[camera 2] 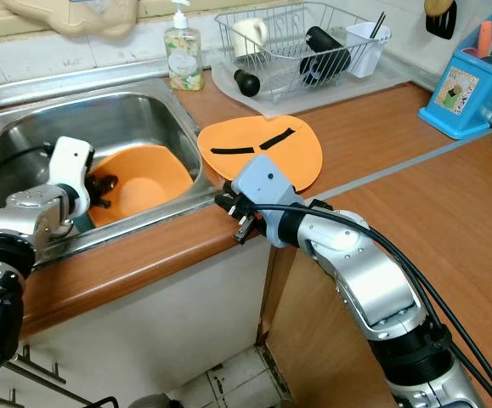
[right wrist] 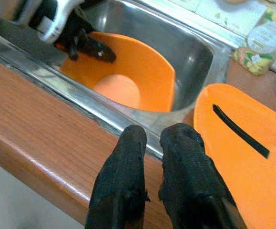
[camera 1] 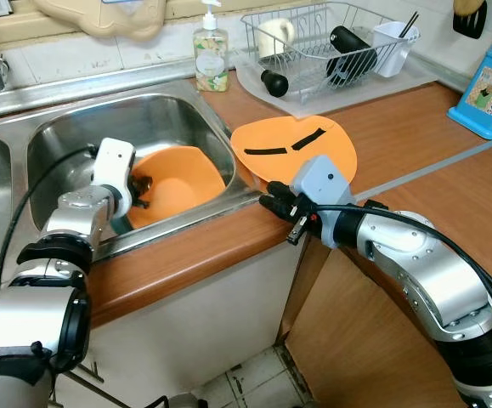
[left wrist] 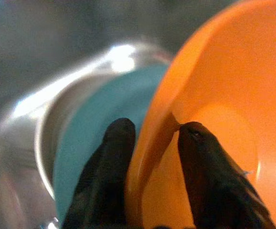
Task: Kitchen organization
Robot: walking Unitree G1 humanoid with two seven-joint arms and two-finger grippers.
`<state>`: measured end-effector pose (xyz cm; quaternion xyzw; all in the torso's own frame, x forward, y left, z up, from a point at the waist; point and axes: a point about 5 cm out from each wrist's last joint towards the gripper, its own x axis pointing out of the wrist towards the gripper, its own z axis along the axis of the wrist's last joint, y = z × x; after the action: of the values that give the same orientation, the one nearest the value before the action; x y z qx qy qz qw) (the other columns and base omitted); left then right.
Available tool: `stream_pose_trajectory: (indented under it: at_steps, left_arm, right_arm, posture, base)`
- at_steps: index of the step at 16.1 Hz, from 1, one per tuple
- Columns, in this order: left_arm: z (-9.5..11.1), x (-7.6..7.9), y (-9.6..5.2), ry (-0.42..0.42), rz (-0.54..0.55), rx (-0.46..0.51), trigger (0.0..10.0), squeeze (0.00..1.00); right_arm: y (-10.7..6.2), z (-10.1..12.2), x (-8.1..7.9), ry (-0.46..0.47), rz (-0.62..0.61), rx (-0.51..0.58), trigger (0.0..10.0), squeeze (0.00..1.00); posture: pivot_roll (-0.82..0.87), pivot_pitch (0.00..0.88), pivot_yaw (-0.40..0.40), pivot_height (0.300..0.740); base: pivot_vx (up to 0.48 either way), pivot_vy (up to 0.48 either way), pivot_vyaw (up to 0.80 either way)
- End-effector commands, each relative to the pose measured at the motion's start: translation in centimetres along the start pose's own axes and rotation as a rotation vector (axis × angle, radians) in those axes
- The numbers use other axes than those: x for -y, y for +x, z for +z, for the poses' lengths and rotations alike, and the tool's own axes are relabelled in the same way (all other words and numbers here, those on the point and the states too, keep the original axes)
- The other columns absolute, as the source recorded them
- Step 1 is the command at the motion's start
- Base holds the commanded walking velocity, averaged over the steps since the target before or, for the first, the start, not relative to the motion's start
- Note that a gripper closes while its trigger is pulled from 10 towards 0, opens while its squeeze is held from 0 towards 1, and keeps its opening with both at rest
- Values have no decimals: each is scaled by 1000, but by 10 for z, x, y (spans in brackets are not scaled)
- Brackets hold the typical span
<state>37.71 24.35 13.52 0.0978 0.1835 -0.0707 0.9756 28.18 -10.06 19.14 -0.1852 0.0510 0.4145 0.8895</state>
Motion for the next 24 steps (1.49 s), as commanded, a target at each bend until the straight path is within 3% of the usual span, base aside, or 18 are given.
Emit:
stream_pose_trajectory:
  at_steps: [1, 7, 9, 11, 12, 17, 24]
  left_arm:
    - [9, -6, -3, 18, 16, 59, 10000, 1000]
    - [34, -10, -14, 84, 0, 314, 10000, 1000]
    - [38, -12, -18, 70, -4, 363, 10000, 1000]
    - [39, -6, -23, 27, -32, 409, 10000, 1000]
    - [38, 0, -25, 15, -52, 419, 10000, 1000]
    - [31, 37, -36, -88, -166, 452, 10000, 1000]
    - [35, 78, -42, -170, -264, 437, 10000, 1000]
  right_arm:
    - [-3, 7, 9, -21, -43, 22, 10000, 0]
    - [-9, 4, 40, 44, -223, 10, 10000, 0]
    - [-11, 1, 50, 75, -295, 1, 10000, 0]
    - [-16, -4, 71, 177, -445, -13, 10000, 39]
    - [-18, -6, 78, 215, -485, -12, 10000, 1000]
    - [-29, -27, 118, 471, -666, -11, 10000, 1000]
    - [-22, -56, 147, 660, -677, -19, 10000, 1000]
  posture:
    - [-126, 0, 51, 740]
    - [-117, 0, 49, 740]
    - [-114, 0, 47, 740]
    - [-110, 0, 42, 740]
    - [-110, 0, 42, 740]
    - [-109, 0, 26, 740]
    - [-105, 0, 21, 740]
  base:
    - [0, 0, 0]
    - [0, 0, 0]
    - [0, 0, 0]
    - [0, 0, 0]
    - [0, 0, 0]
    - [0, 0, 0]
    - [0, 0, 0]
